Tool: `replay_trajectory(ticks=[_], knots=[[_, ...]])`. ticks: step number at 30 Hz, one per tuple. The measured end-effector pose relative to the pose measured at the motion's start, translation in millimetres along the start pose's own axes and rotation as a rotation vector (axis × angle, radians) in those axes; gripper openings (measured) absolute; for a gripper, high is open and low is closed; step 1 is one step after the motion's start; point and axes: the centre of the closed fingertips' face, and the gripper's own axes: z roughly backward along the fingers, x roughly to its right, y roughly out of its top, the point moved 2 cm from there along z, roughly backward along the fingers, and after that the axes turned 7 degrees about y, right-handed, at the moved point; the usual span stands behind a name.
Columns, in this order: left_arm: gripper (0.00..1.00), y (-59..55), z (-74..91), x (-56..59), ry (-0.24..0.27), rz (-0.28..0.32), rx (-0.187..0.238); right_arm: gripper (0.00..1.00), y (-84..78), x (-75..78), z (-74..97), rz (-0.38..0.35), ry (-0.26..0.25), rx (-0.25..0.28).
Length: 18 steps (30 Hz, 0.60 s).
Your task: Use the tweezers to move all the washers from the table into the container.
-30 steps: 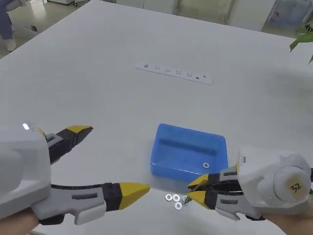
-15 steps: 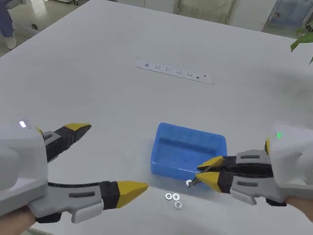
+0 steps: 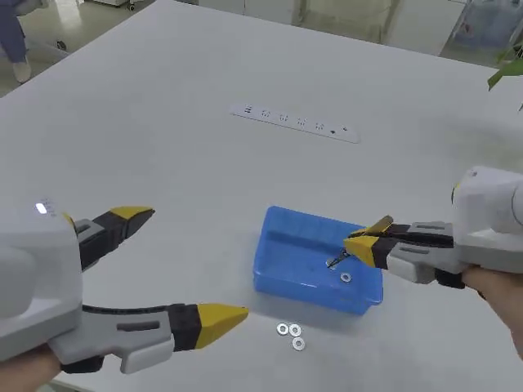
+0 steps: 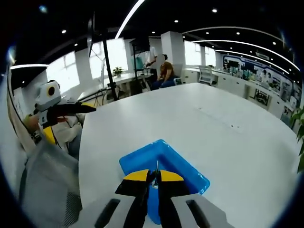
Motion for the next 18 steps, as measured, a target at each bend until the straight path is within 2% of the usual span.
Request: replay_trajectory(ticks=[7, 11, 18], knots=[[0.96, -0.8, 2.1, -3.2, 0.010, 0.000, -0.003, 0.02, -16.0, 13.1, -9.7, -0.167, -0.039, -0.007], [0.96, -0.8, 2.5, -3.5, 0.010, 0.000, -0.004, 0.02, -21.9, 15.5, -13.4, -0.175, -0.053, -0.024], [0.96, -0.7, 1.4, -2.8, 0.005, 0.000, -0.005, 0.02, -25.9, 18.2, -19.5, -0.137, -0.075, -0.065]])
